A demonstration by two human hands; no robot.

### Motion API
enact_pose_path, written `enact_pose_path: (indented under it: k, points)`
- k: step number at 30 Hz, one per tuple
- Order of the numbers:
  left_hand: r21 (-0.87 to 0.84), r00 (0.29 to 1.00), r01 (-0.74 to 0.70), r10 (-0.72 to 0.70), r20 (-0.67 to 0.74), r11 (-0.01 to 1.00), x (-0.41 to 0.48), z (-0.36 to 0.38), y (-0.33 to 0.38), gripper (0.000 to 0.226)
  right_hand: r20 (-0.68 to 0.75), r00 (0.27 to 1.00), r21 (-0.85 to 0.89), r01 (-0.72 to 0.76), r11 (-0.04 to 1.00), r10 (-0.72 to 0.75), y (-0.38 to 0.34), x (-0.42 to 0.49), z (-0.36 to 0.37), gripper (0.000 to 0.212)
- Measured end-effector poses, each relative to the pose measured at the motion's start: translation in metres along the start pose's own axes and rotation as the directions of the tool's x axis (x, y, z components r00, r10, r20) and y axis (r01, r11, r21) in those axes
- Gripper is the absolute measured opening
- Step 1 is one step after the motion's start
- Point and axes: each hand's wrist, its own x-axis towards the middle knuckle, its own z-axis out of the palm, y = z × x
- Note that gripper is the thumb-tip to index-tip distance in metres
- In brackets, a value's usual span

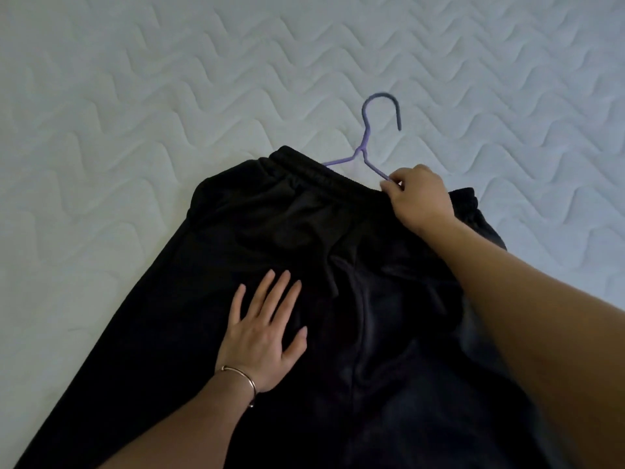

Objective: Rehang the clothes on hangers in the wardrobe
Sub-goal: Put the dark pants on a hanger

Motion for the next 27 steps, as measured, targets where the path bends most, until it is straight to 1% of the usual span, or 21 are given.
enact_pose_path:
  k: [2,3,5,7,8,9,10,11,13,14,15,17,18,19,20,21,23,27]
  points:
    - [-0.046,1.0,0.029,-0.028,0.013,0.999,0.0,-0.005,0.002,0.063,-0.07,0.997,0.039,0.037,0.999,-0.034,-0.003,-0.026,-0.023,0.029]
    - [-0.068,0.999,0.046,-0.044,0.027,0.997,-0.001,-0.01,0.003,0.064,-0.084,0.995,0.049,0.051,0.997,-0.047,-0.004,-0.044,-0.036,0.027]
    - [-0.096,0.995,0.08,-0.073,0.073,0.992,-0.003,-0.02,0.005,0.067,-0.059,0.996,0.062,0.073,0.995,-0.069,-0.003,-0.089,-0.061,0.024]
    - [-0.142,0.975,0.146,-0.118,0.189,0.979,0.002,-0.032,0.01,0.061,-0.005,0.997,0.067,0.082,0.994,-0.082,0.002,-0.136,-0.08,0.023]
    - [-0.202,0.948,0.206,-0.144,0.283,0.958,0.003,-0.046,0.016,0.058,0.028,0.997,0.087,0.071,0.994,-0.073,0.004,-0.158,-0.087,0.022]
    - [-0.291,0.919,0.28,-0.168,0.356,0.915,0.001,-0.063,0.025,0.054,0.06,0.996,0.121,0.052,0.991,-0.06,0.006,-0.18,-0.094,0.022]
    - [-0.406,0.906,0.341,-0.181,0.382,0.848,-0.006,-0.083,0.035,0.046,0.09,0.995,0.169,0.028,0.985,-0.043,0.007,-0.201,-0.1,0.022]
    - [-0.522,0.922,0.346,-0.182,0.341,0.779,-0.018,-0.104,0.047,0.037,0.11,0.994,0.227,0.0,0.974,-0.026,0.006,-0.221,-0.107,0.019]
    - [-0.704,0.963,0.266,-0.22,0.158,0.658,-0.059,-0.15,0.072,0.025,0.117,0.993,0.344,-0.055,0.937,0.016,-0.002,-0.263,-0.12,0.013]
    - [-0.787,0.965,0.216,-0.247,0.083,0.578,-0.083,-0.173,0.085,0.021,0.116,0.993,0.392,-0.072,0.917,0.029,-0.008,-0.284,-0.126,0.011]
    - [-0.866,0.964,0.186,-0.256,0.069,0.465,-0.105,-0.198,0.097,0.018,0.119,0.992,0.429,-0.081,0.9,0.032,-0.016,-0.304,-0.132,0.011]
    - [-0.957,0.973,0.177,-0.183,0.137,0.228,-0.141,-0.243,0.119,0.016,0.138,0.99,0.478,-0.07,0.876,0.004,-0.038,-0.346,-0.145,0.014]
    - [-0.971,0.976,0.182,-0.146,0.16,0.154,-0.155,-0.263,0.127,0.019,0.149,0.988,0.492,-0.049,0.869,-0.028,-0.051,-0.368,-0.153,0.016]
    - [-0.971,0.98,0.177,-0.12,0.159,0.16,-0.166,-0.282,0.133,0.027,0.16,0.985,0.498,-0.027,0.867,-0.061,-0.064,-0.388,-0.163,0.018]
    - [-0.967,0.982,0.17,-0.117,0.15,0.189,-0.177,-0.301,0.136,0.035,0.171,0.981,0.498,-0.008,0.867,-0.089,-0.077,-0.408,-0.173,0.02]
    - [-0.963,0.983,0.154,-0.131,0.127,0.223,-0.189,-0.321,0.137,0.032,0.183,0.976,0.501,0.007,0.865,-0.114,-0.09,-0.426,-0.185,0.022]
    - [-0.949,0.985,0.136,-0.14,0.1,0.283,-0.216,-0.361,0.132,0.009,0.205,0.964,0.522,0.038,0.852,-0.168,-0.114,-0.457,-0.214,0.023]
    - [-0.916,0.995,0.083,-0.08,0.056,0.392,-0.273,-0.443,0.109,0.013,0.225,0.931,0.515,0.137,0.846,-0.288,-0.157,-0.507,-0.279,0.028]
